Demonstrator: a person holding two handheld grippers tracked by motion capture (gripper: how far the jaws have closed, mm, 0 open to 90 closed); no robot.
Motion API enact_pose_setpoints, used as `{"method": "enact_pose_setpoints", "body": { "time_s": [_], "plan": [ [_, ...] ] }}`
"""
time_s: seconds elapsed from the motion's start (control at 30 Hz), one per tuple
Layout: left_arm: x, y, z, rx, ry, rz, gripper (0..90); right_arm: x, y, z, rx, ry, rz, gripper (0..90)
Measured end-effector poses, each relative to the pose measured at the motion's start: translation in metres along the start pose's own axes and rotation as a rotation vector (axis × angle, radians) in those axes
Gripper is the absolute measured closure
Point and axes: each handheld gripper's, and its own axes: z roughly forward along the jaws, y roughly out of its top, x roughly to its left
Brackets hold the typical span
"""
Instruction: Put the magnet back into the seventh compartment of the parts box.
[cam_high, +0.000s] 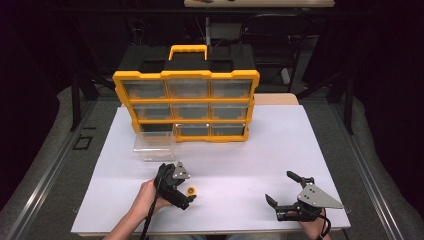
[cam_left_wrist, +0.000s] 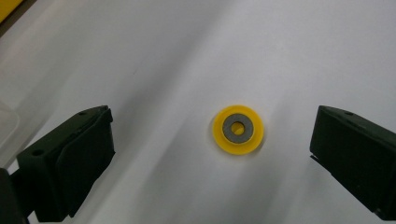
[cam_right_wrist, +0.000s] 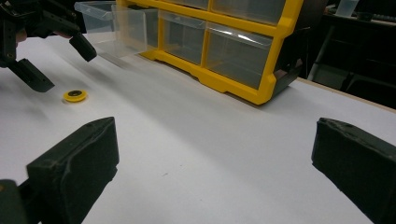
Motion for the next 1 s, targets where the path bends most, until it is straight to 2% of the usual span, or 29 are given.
{"method": "enact_pose_setpoints", "body": {
  "time_s": [0.07, 0.3, 0.5, 1.0],
  "plan": [
    [-0.0015, 0.0011, 0.0013, 0.015, 0.005, 0.011, 0.6, -0.0001, -0.0001, 0.0003, 0.0, -0.001, -0.002, 0.2],
    [-0.0057, 0.0061, 0.0038, 0.034, -0.015, 0.04, 14.1, 0.0002, 0.0004, -0.0002, 0.0, -0.003, -0.002, 0.2],
    [-0.006, 0.0056, 0.0036, 0.039, -0.014, 0.035, 21.9, 0.0011, 0.0015, -0.0016, -0.003, -0.006, -0.004, 0.2],
    [-0.0024, 0.0026, 0.0097, 0.058, -0.078, 0.004, 41.5, 0.001, 0.0016, -0.0013, -0.001, -0.003, -0.008, 0.3]
  ]
}}
